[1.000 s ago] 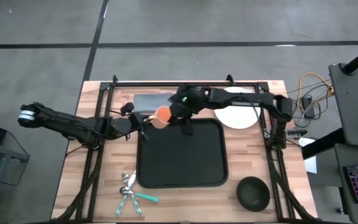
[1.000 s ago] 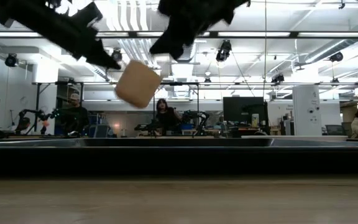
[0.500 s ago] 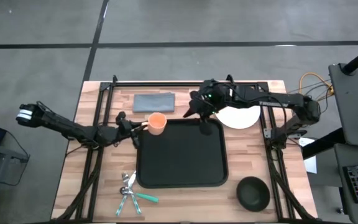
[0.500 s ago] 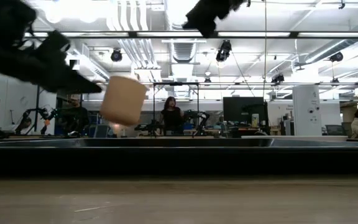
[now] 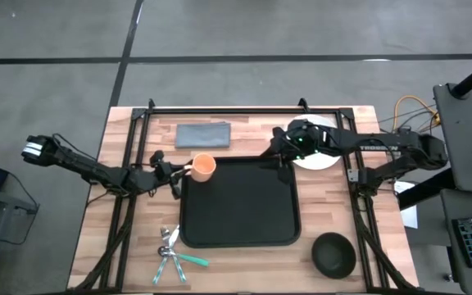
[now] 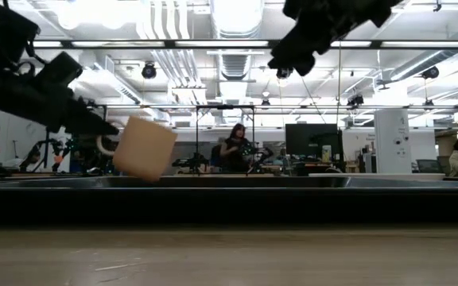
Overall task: Set up tray
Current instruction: Put the orange mug on the black serving tray
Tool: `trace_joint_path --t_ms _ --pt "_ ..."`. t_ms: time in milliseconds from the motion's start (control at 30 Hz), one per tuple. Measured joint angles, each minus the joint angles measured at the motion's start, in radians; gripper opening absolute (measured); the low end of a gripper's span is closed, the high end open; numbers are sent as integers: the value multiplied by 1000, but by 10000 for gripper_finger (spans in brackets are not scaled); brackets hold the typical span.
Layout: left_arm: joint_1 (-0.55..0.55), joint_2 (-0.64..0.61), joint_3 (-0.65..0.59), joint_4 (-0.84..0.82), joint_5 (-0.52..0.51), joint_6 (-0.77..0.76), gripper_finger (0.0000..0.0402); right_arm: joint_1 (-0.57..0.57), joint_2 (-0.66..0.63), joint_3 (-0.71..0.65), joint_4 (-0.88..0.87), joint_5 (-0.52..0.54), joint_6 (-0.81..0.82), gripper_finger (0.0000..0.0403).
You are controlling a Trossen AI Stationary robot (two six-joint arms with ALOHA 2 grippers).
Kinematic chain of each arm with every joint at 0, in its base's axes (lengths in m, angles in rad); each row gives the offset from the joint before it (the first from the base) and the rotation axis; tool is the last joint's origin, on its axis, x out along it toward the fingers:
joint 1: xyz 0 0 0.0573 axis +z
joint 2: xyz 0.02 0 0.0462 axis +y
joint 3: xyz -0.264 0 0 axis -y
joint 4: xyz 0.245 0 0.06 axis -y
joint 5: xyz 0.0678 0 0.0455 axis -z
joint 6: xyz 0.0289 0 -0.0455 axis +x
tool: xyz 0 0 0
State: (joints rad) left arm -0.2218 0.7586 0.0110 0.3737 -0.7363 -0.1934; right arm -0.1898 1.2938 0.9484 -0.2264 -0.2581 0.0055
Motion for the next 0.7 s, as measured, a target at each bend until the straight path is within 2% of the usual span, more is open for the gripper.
trace_joint_path --t_ms 167,367,567,700 --pt "-1 -1 -1 -113 -12 -113 28 0 -40 -28 0 0 3 160" --pt "-2 -1 0 -161 12 -142 28 0 -44 -23 -2 0 -7 160" --pt "-2 -1 0 -183 46 -168 108 0 -44 -22 -3 -1 -13 160" --pt "-2 0 4 -187 46 -186 136 0 -44 -22 -7 -1 -16 160"
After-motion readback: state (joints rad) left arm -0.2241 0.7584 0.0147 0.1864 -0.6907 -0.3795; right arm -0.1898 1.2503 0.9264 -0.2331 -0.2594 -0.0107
